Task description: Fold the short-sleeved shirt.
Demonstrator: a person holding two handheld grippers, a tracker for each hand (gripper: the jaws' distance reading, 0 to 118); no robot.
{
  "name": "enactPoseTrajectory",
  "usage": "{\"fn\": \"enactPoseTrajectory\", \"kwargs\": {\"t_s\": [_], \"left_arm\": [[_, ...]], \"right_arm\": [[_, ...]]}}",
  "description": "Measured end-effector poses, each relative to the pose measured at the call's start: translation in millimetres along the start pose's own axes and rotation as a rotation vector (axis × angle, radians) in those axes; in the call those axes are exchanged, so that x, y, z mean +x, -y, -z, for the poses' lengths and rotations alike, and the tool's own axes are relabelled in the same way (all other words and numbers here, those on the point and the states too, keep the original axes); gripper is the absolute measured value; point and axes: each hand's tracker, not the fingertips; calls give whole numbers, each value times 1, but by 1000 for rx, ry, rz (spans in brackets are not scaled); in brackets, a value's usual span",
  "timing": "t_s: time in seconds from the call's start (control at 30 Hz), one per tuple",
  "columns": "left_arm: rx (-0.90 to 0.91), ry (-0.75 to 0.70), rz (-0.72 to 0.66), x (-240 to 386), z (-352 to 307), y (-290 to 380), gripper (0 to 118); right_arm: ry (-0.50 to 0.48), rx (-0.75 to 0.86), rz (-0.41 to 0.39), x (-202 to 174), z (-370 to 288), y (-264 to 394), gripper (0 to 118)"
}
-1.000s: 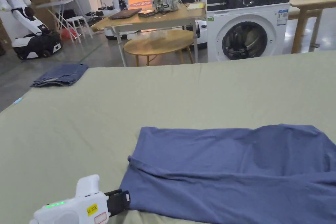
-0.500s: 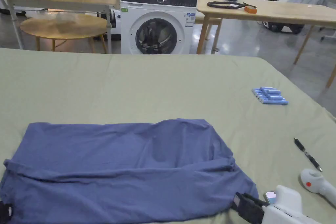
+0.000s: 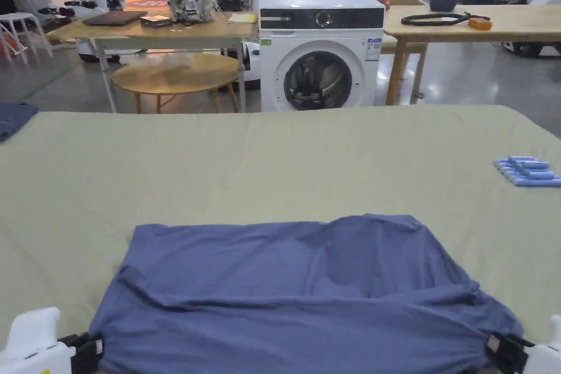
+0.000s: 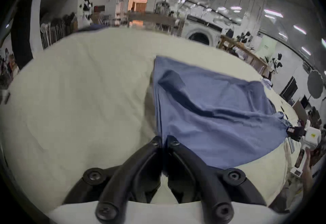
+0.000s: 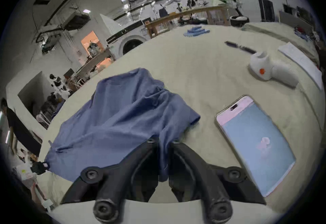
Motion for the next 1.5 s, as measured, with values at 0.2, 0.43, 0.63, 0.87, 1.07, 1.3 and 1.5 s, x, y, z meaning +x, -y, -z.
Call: {"fn": "enactPoseTrajectory", "kwargs": {"t_s": [0.2, 0.43, 0.63, 0.87, 1.07, 1.3, 1.5], "left_arm": [[16, 41, -51, 0, -52, 17, 0], [-7, -8, -76, 3, -129, 80, 0], [-29, -24, -101, -11, -129, 126, 33], [105, -11, -61, 12, -152, 104, 52], [279, 150, -4, 51, -173, 65, 32], [290, 132, -32, 65, -171, 48, 0], [133, 68, -36, 25, -116, -4, 0]], "right_arm": [[-14, 13, 9, 6, -37, 12, 7], [36, -41, -31, 25, -104, 51, 6], [99, -41, -208, 26, -116, 79, 33], [-1, 48, -284, 9, -137, 66, 69], [-163, 163, -405, -45, -155, 41, 15], [-208, 126, -492, -77, -134, 45, 0], [-254, 102, -465, -76, -129, 45, 0]]}}
